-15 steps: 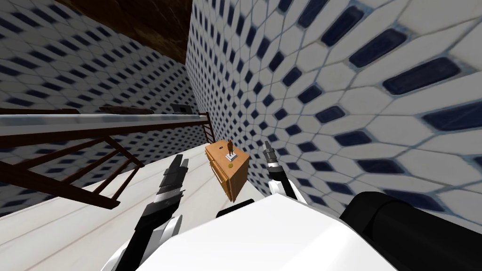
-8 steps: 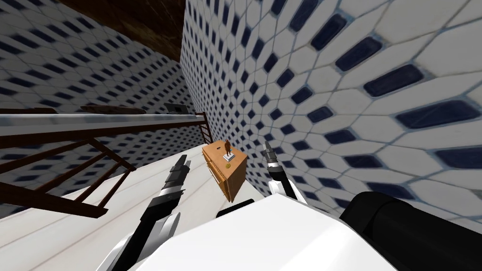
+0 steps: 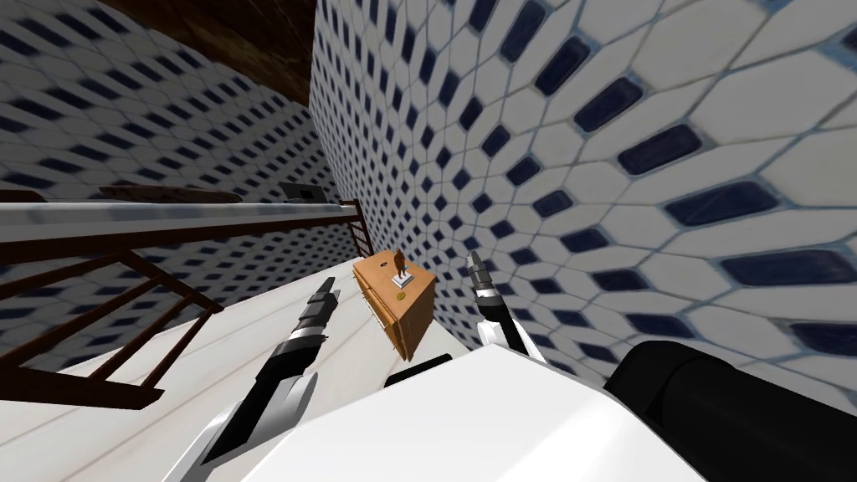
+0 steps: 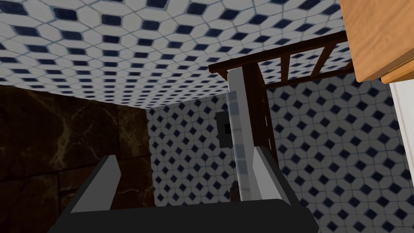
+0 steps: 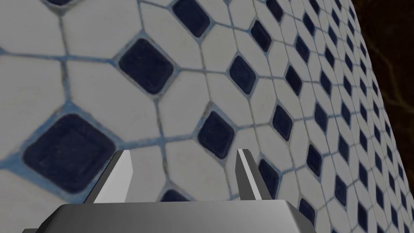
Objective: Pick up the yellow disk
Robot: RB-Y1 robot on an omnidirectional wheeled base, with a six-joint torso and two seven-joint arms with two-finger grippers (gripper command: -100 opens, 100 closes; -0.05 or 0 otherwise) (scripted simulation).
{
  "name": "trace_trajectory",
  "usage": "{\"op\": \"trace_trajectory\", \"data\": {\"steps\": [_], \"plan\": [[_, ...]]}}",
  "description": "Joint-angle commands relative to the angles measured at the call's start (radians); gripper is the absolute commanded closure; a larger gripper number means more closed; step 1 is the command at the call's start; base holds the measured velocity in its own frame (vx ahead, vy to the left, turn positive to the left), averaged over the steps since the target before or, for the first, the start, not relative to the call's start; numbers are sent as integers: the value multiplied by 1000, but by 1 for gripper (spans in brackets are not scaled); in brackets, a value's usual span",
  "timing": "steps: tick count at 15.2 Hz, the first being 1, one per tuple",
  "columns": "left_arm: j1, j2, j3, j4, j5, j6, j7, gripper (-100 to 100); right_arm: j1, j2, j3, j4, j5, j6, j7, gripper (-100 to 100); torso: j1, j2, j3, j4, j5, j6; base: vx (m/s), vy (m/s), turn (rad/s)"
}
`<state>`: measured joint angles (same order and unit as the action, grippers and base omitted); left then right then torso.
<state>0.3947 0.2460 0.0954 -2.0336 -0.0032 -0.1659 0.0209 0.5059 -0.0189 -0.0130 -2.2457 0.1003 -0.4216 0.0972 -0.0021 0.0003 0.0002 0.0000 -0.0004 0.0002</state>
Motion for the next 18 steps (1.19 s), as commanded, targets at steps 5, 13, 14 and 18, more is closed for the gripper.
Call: {"op": "trace_trajectory", "data": {"steps": [5, 13, 14, 18], "plan": [[-51, 42, 17, 59, 36, 123, 39, -100, 0, 0, 0, 0, 0, 0, 0, 0, 0, 0, 0, 0, 0, 0, -7, -29, -63], [-98, 74, 33, 119, 68, 282, 74, -100, 0, 0, 0, 0, 0, 0, 0, 0, 0, 0, 0, 0, 0, 0, -4, -32, -80], [-123, 89, 41, 150, 86, 315, 92, -100, 0, 0, 0, 0, 0, 0, 0, 0, 0, 0, 0, 0, 0, 0, 0, -33, -89], [-149, 103, 49, 182, 103, 393, 110, -100, 0, 0, 0, 0, 0, 0, 0, 0, 0, 0, 0, 0, 0, 0, 0, -34, -95]]}}
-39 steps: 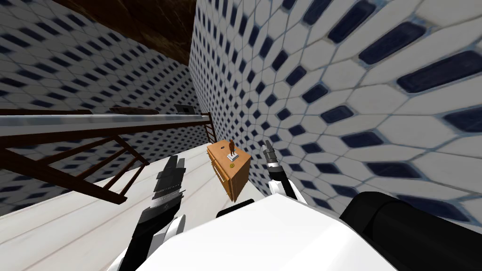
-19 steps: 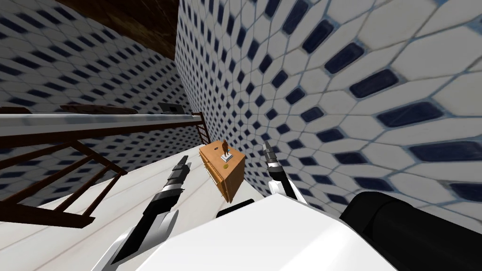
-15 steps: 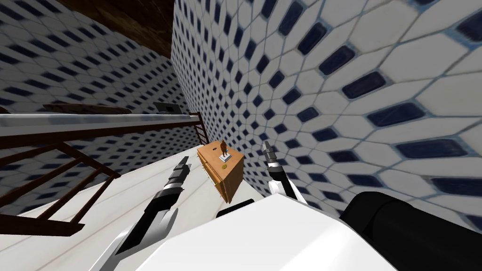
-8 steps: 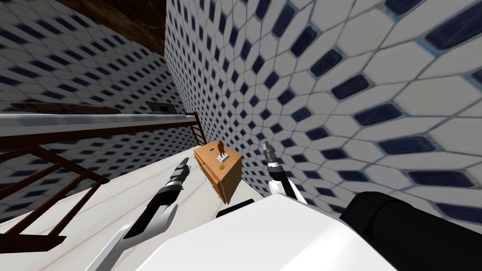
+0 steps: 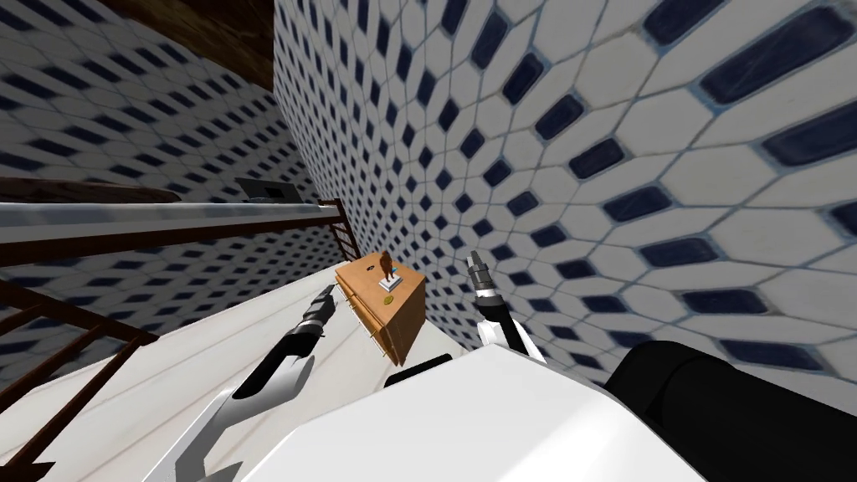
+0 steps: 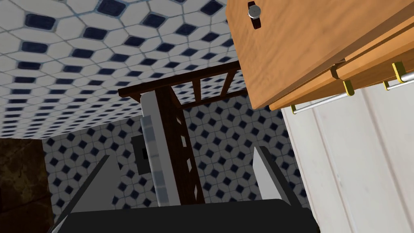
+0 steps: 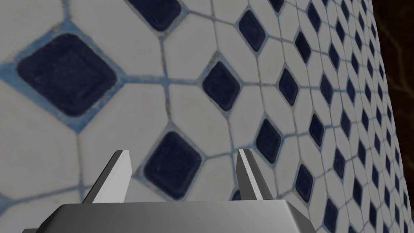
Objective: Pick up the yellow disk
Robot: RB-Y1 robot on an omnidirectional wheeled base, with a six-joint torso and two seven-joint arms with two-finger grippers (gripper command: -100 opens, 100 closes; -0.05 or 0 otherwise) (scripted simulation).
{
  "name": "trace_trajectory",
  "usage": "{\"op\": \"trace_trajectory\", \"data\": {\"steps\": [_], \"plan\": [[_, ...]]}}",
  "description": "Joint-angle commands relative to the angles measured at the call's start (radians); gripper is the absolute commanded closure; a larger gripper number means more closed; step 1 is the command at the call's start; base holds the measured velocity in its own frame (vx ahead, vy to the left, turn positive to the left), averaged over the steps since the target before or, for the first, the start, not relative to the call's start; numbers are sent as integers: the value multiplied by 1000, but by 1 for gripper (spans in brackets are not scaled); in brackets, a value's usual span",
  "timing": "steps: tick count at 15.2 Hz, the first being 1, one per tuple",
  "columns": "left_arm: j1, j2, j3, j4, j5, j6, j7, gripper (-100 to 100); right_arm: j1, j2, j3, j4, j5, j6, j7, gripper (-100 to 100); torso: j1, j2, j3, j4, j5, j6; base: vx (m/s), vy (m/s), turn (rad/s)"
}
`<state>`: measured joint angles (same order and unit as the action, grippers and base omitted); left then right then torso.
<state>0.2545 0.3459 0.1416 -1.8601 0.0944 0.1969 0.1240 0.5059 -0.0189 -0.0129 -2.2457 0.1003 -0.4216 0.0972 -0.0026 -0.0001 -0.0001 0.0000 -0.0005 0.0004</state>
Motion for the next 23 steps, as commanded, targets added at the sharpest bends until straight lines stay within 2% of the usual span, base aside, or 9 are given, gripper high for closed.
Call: {"op": "trace_trajectory", "data": {"steps": [1, 3, 6, 10, 13, 14, 16, 17, 23], "plan": [[-8, 4, 3, 9, 5, 50, 7, -100, 0, 0, 0, 0, 0, 0, 0, 0, 0, 0, 0, 0, 0, 0, -1, -27, -44], [-34, 17, 11, 41, 23, 88, 26, -100, 0, 0, 0, 0, 0, 0, 0, 0, 1, 0, 0, 0, 0, -1, 0, -17, -36], [-34, 17, 11, 41, 23, 122, 26, -100, 0, 0, 0, 0, 0, 0, 0, 0, 1, 0, 0, 0, 0, 0, 3, -22, -60], [-86, 42, 27, 107, 60, 218, 64, -100, 0, 0, 0, 0, 0, 0, 0, 0, 1, 0, 0, 0, 0, 0, 6, -27, -91], [-86, 42, 27, 107, 60, 261, 64, -100, 0, 0, 0, 0, 0, 0, 0, 0, 1, 0, 0, 0, 0, 0, 8, -22, -53], [-112, 53, 36, 140, 78, 298, 83, -100, 0, 0, 0, 0, 0, 0, 0, 0, 1, 0, 0, 0, 0, -1, 5, -25, -96], [-112, 53, 36, 140, 78, 332, 83, -100, 0, 0, 0, 0, 0, 0, 0, 0, 1, 0, 0, 0, 0, 0, 9, -25, -92], [-139, 64, 44, 173, 96, 354, 103, -100, 0, 0, 0, 0, 0, 0, 0, 0, 1, 0, 0, 0, 0, 0, 9, -31, -112], [-165, 74, 52, 207, 115, 472, 122, -100, 0, 0, 0, 0, 0, 0, 0, 0, 1, -1, 0, 0, 0, 0, 13, -21, -67]]}}
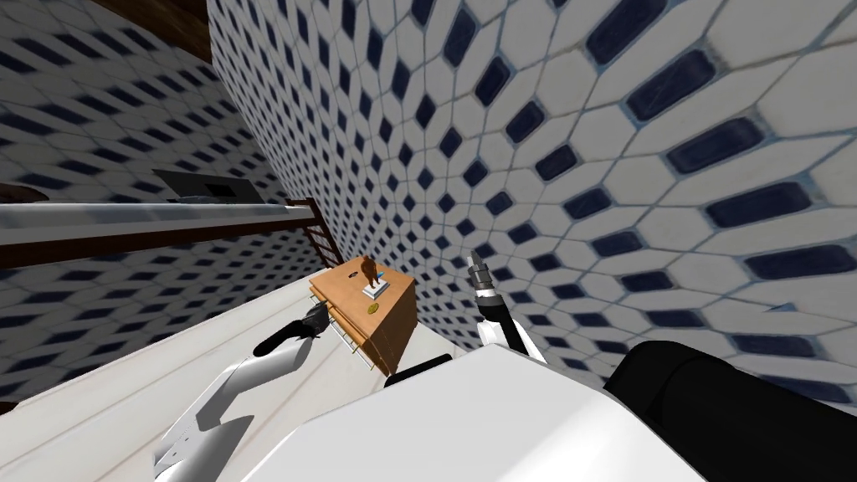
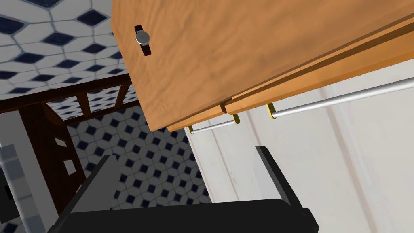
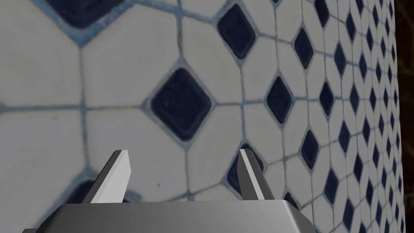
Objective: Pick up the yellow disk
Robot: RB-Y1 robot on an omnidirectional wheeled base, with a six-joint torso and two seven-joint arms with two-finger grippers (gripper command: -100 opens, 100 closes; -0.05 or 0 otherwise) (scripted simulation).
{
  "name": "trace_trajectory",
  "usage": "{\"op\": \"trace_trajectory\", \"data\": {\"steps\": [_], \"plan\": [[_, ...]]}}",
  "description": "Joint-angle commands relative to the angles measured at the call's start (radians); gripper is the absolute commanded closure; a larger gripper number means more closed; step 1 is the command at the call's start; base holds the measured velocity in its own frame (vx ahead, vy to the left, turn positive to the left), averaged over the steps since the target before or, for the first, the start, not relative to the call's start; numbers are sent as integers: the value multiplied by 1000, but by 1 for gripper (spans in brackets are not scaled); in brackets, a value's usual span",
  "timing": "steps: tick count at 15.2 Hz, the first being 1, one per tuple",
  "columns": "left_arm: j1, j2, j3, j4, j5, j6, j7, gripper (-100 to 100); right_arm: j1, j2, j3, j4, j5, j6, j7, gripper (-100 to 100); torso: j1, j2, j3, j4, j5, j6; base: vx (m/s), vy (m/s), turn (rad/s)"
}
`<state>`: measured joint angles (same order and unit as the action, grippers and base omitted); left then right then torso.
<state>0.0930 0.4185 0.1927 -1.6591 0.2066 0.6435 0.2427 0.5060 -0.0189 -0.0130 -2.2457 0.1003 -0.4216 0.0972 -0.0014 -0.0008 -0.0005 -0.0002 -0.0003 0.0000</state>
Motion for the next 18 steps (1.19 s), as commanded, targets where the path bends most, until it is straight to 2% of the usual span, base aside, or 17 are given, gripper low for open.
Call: {"op": "trace_trajectory", "data": {"steps": [1, 3, 4, 5, 7, 8, 10, 11, 13, 14, 16, 17, 18], "plan": [[-29, 10, 9, 39, 21, 50, 22, -100, 0, 0, 0, 0, 0, 0, 0, 0, 0, 0, 0, 0, 0, 0, 20, -27, -106], [-29, 10, 9, 39, 21, 94, 22, -100, 0, 0, 0, 0, 0, 0, 0, 0, -1, -1, 0, 0, 0, 0, 19, -26, -81], [-29, 10, 9, 39, 21, 95, 22, -100, 0, 0, 0, 0, 0, 0, 0, 0, 0, 0, 0, 0, 0, 0, 9, -11, 3], [-55, 19, 17, 71, 39, 132, 41, -100, 0, 0, 0, 0, 0, 0, 0, 0, 0, 0, 0, 0, 0, 0, 13, -19, -98], [-55, 19, 17, 71, 39, 163, 41, -100, 0, 0, 0, 0, 0, 0, 0, 0, 0, 0, 0, 0, 0, 0, 15, -19, -85], [-80, 27, 25, 103, 56, 193, 59, -100, 0, 0, 0, 0, 0, 0, 0, 0, 0, 0, 0, 0, 0, 0, 22, -22, -101], [-80, 27, 25, 103, 56, 231, 59, -100, 0, 0, 0, 0, 0, 0, 0, 0, 0, -1, 0, 0, 0, 0, 22, -20, -85], [-104, 34, 32, 135, 74, 259, 77, -100, 0, 0, 0, 0, 0, 0, 0, 0, 0, 0, 0, 0, 0, 0, 21, -23, -98], [-104, 34, 32, 135, 74, 297, 77, -100, 0, 0, 0, 0, 0, 0, 0, 0, 0, -1, 0, 0, 0, 0, 21, -19, -70], [-128, 40, 39, 166, 91, 323, 95, -100, 0, 0, 0, 0, 0, 0, 0, 0, 0, 0, 0, 0, 0, 0, 26, -22, -104], [-128, 40, 39, 166, 91, 361, 95, -100, 0, 0, 0, 0, 0, 0, 0, 0, 0, -1, 0, 0, 0, 0, 25, -18, -81], [-151, 46, 46, 196, 107, 386, 112, -100, 0, 0, 0, 0, 0, 0, 0, 0, 0, -1, 0, 0, 0, 0, 26, -18, -74], [-151, 46, 46, 196, 107, 408, 112, -100, 0, 0, 0, 0, 0, 0, 0, 0, 0, -1, 0, 0, 0, 0, 28, -19, -91]]}}
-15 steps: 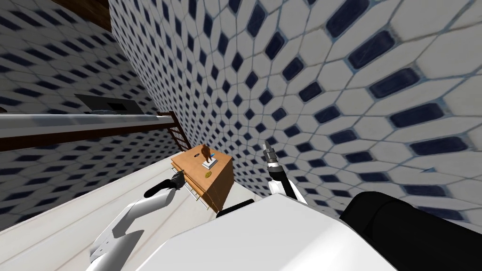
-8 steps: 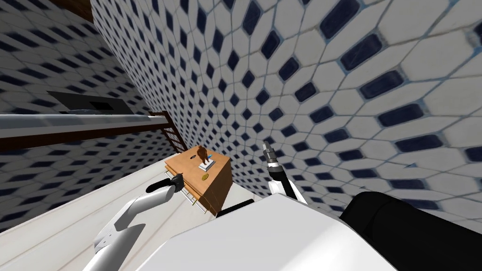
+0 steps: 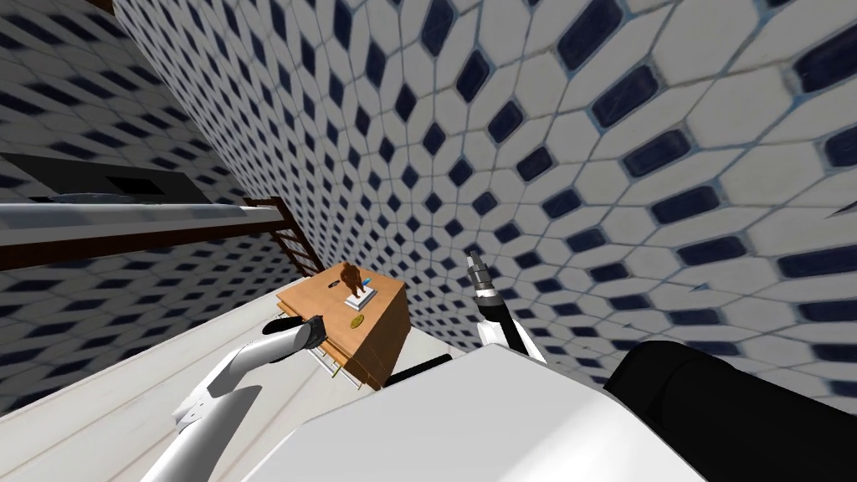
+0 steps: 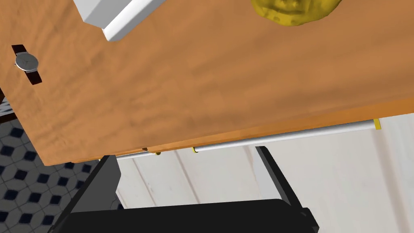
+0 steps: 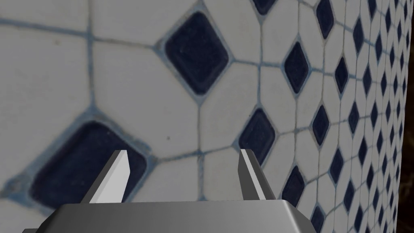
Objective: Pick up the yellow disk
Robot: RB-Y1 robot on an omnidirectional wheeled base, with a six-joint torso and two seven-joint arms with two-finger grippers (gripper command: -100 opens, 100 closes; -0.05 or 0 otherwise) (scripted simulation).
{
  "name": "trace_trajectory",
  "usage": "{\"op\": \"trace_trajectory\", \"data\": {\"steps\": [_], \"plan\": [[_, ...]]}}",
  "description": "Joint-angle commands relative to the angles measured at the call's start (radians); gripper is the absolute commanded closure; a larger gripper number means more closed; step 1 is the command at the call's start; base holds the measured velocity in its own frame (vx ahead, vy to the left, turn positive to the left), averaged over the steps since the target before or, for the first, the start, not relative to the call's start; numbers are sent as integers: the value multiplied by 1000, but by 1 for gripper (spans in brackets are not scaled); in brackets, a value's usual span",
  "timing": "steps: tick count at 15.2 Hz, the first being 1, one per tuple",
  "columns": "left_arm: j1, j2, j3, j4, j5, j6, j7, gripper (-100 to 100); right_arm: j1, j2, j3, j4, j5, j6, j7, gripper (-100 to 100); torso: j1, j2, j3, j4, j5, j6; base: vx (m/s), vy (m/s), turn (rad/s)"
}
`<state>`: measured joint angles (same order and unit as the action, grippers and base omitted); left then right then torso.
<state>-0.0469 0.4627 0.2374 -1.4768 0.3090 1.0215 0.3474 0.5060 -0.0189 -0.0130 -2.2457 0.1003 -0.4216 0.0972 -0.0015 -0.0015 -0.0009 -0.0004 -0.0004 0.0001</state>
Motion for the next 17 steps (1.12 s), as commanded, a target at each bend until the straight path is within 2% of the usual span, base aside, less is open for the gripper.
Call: {"op": "trace_trajectory", "data": {"steps": [1, 2, 4, 5, 7, 8, 10, 11, 13, 14, 17], "plan": [[-11, 2, 2, 13, 5, 45, 7, -100, 0, 0, 0, 0, 0, 0, 0, 0, 0, 0, 0, 0, 0, 0, 20, -12, -46], [-33, 7, 8, 42, 21, 71, 23, -100, 0, 0, 0, 0, 0, 0, 0, 0, 0, 0, 0, 0, 0, 0, 27, -18, -95], [-33, 7, 8, 42, 21, 105, 23, -100, 0, 0, 0, 0, 0, 0, 0, 0, 0, 0, 0, 0, 0, 0, 27, -16, -76], [-53, 12, 15, 70, 36, 130, 39, -100, 0, 0, 0, 0, 0, 0, 0, 0, 0, 0, 0, 0, 0, 0, 28, -15, -95], [-53, 12, 15, 70, 36, 163, 39, -100, 0, 0, 0, 0, 0, 0, 0, 0, 0, 0, 0, 0, 0, 0, 26, -11, -66], [-73, 16, 20, 97, 51, 189, 54, -100, 0, 0, 0, 0, 0, 0, 0, 0, 0, 0, 0, 0, 0, 0, 26, -11, -86], [-73, 16, 20, 97, 51, 217, 54, -100, 0, 0, 0, 0, 0, 0, 0, 0, 0, 0, 0, 0, 0, 0, 26, -8, -61], [-91, 19, 26, 122, 64, 249, 68, -100, 0, 0, 0, 0, 0, 0, 0, 0, 1, 0, 0, 0, 0, 0, 23, -15, -79], [-91, 19, 26, 122, 64, 269, 68, -100, 0, 0, 0, 0, 0, 0, 0, 0, 0, 0, 0, 0, 0, 0, 24, -12, -63], [-108, 22, 31, 146, 77, 304, 81, -100, 0, 0, 0, 0, 0, 0, 0, 0, 0, 0, 0, 0, 0, 0, 24, -9, -79], [-123, 25, 35, 168, 89, 361, 93, -100, 0, 0, 0, 0, 0, 0, 0, 0, 0, 0, 0, 0, 0, 0, 34, -11, -88]]}}
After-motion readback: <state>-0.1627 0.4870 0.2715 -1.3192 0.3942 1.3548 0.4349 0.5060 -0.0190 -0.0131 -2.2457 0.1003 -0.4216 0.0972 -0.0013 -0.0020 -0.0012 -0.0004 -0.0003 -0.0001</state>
